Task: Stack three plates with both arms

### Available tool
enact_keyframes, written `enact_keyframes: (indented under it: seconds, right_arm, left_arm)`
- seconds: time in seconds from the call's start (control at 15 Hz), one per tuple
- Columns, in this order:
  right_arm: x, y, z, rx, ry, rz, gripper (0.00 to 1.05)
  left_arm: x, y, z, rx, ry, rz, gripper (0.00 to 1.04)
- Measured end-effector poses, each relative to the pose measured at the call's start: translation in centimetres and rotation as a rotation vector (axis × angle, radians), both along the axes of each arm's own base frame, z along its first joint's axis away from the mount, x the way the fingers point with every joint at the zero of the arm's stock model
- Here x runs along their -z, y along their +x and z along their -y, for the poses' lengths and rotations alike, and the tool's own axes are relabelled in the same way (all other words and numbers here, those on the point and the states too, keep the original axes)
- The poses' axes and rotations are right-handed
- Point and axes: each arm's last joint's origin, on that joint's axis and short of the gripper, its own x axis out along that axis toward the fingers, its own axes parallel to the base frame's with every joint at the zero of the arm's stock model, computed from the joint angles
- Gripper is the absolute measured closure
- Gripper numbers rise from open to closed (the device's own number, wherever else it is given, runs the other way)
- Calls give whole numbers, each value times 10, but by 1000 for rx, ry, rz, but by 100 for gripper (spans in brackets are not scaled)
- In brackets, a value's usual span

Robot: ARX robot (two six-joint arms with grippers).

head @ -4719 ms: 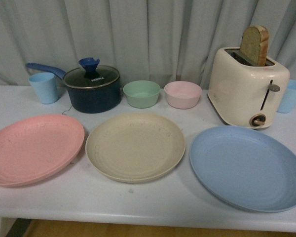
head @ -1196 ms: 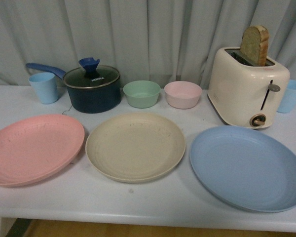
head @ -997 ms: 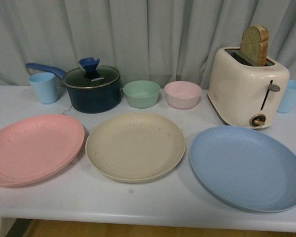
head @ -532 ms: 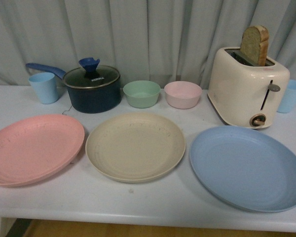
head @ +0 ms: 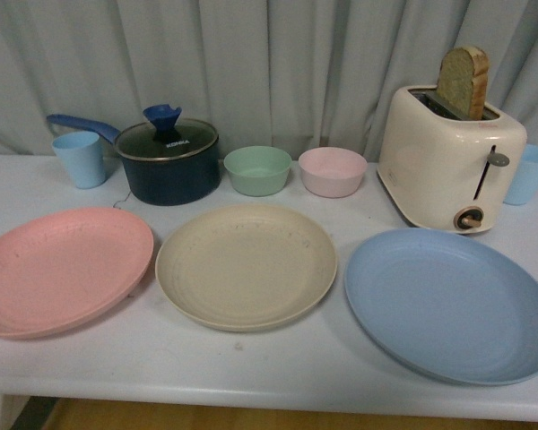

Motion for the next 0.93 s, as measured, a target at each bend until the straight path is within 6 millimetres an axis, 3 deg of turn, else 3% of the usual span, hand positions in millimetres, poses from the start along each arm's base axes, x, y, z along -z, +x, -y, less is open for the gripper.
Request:
enact_keyframes:
  seconds: [0.73,0.8,0.86,0.93]
  right_arm:
    - [0,0,0,0,0,0,6]
    - [0,0,0,0,0,0,6]
    - [0,0,0,1,-2,0,6]
    - [0,0,0,-3,-1,1,6]
  left_arm:
    - [0,0,0,0,0,0,7]
    - [2,-1,0,-44,-23,-92,7]
    - [-3,3,5,-147,-57,-334,7]
    - [-18,16,5,-219,-93,-362,7]
